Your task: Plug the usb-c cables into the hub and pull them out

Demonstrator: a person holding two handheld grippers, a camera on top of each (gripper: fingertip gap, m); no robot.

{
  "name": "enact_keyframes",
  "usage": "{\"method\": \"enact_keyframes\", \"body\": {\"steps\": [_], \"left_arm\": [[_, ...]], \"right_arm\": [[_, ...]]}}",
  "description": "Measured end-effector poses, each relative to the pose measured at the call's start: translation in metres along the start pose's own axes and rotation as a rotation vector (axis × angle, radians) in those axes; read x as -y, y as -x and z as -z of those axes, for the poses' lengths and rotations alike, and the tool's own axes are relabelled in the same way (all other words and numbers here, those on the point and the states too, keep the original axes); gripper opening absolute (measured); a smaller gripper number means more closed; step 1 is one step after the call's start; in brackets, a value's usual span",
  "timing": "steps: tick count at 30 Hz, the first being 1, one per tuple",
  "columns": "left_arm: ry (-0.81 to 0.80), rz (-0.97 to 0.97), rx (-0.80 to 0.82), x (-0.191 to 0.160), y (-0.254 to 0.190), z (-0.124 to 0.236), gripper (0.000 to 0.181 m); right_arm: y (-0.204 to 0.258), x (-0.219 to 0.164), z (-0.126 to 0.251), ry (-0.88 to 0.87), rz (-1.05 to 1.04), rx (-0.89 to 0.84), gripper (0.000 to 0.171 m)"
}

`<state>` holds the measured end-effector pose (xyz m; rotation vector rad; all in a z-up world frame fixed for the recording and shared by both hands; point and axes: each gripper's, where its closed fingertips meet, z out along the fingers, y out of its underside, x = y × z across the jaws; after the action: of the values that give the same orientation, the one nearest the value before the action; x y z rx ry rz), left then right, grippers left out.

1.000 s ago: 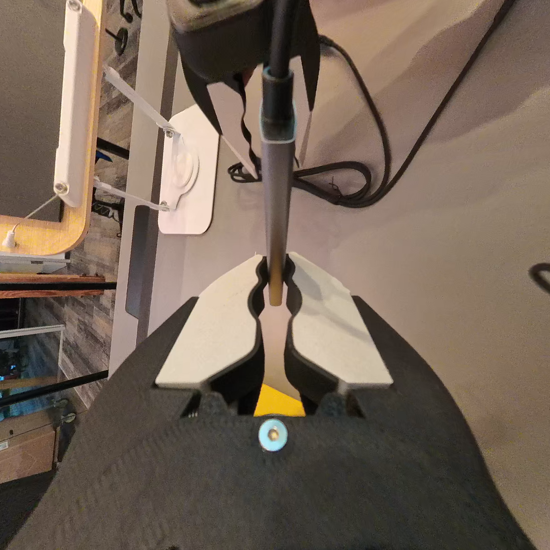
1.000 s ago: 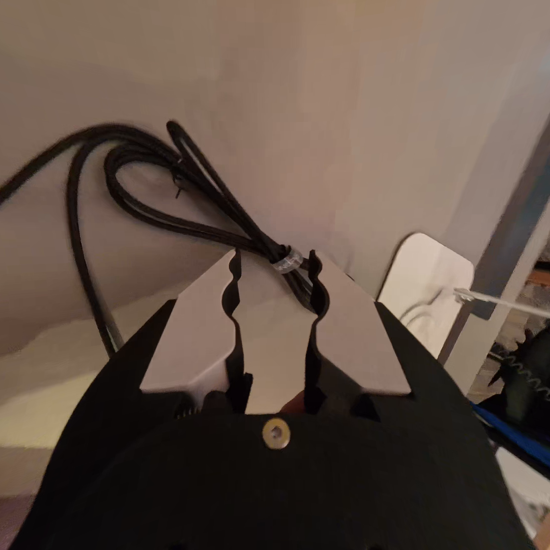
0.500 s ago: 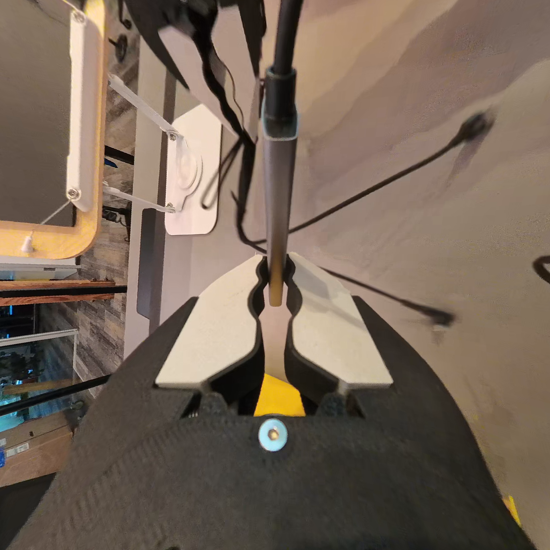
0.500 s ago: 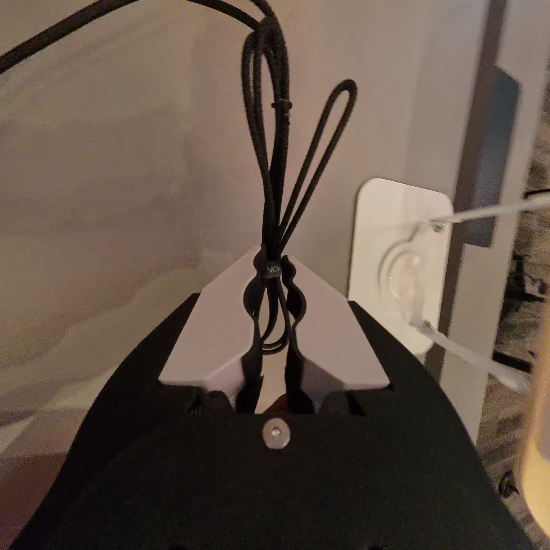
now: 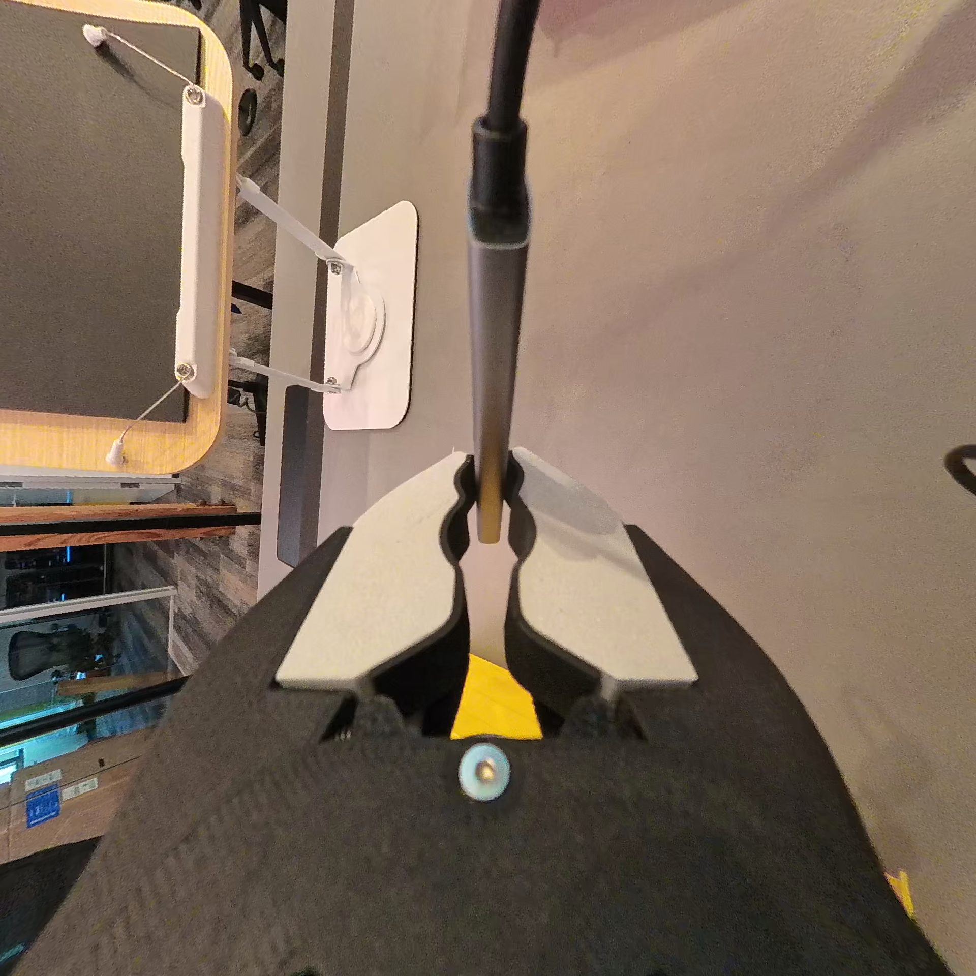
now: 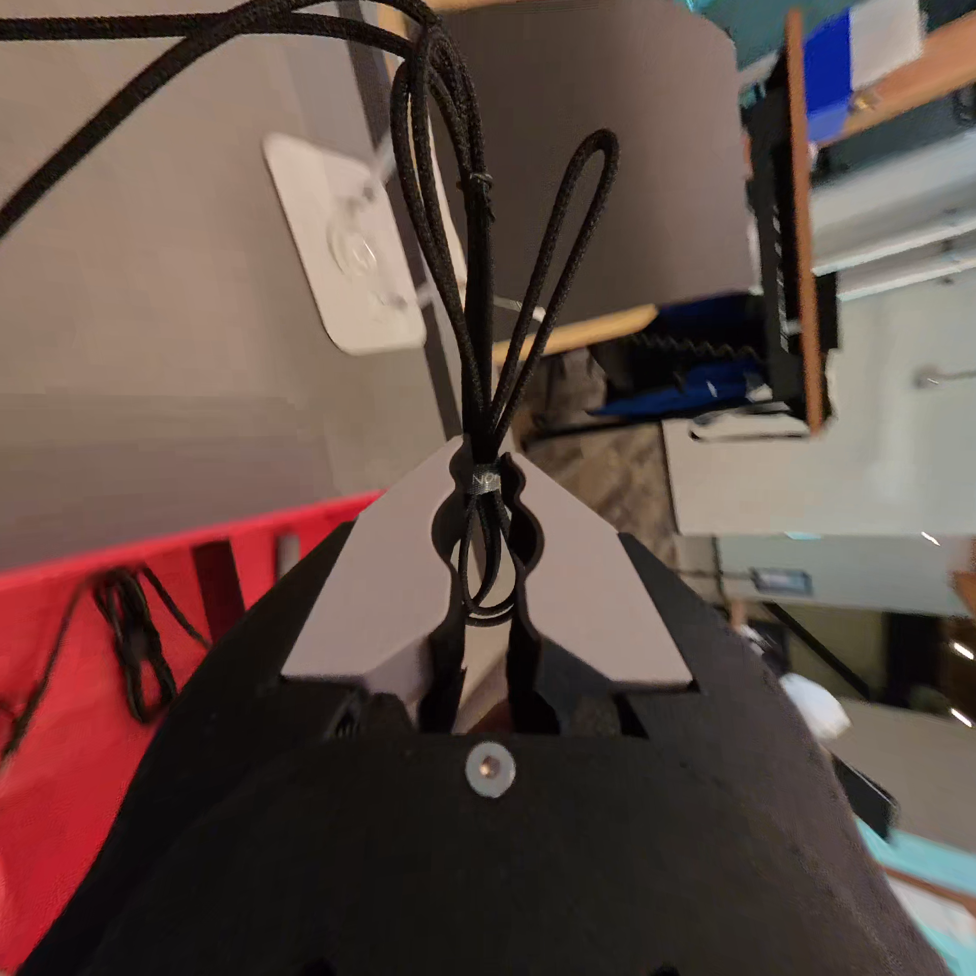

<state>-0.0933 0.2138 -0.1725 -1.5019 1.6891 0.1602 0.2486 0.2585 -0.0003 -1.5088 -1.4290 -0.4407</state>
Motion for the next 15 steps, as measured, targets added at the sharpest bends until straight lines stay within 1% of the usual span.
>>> {"method": "enact_keyframes", "body": {"steps": [4, 6, 8, 11, 13, 15], "left_arm": [[0.0, -0.004, 0.003, 0.001, 0.0, 0.0, 0.009], [-0.002, -0.007, 0.004, 0.003, -0.001, 0.0, 0.009], [-0.001, -0.01, 0.005, 0.004, -0.001, 0.0, 0.009], [-0.002, -0.012, 0.006, 0.005, -0.002, 0.001, 0.009], [-0.001, -0.014, 0.005, 0.006, -0.003, 0.001, 0.009], [0.0, -0.015, 0.003, 0.006, -0.004, 0.001, 0.01]], "right_arm": [[-0.024, -0.06, 0.062, 0.261, 0.105, -0.141, 0.006], [-0.027, -0.088, 0.082, 0.368, 0.14, -0.182, 0.006], [-0.024, -0.116, 0.094, 0.478, 0.176, -0.204, 0.007], [-0.006, -0.152, 0.094, 0.599, 0.246, -0.188, 0.007], [0.016, -0.172, 0.085, 0.654, 0.283, -0.14, 0.008], [0.041, -0.186, 0.07, 0.667, 0.288, -0.092, 0.008]]}}
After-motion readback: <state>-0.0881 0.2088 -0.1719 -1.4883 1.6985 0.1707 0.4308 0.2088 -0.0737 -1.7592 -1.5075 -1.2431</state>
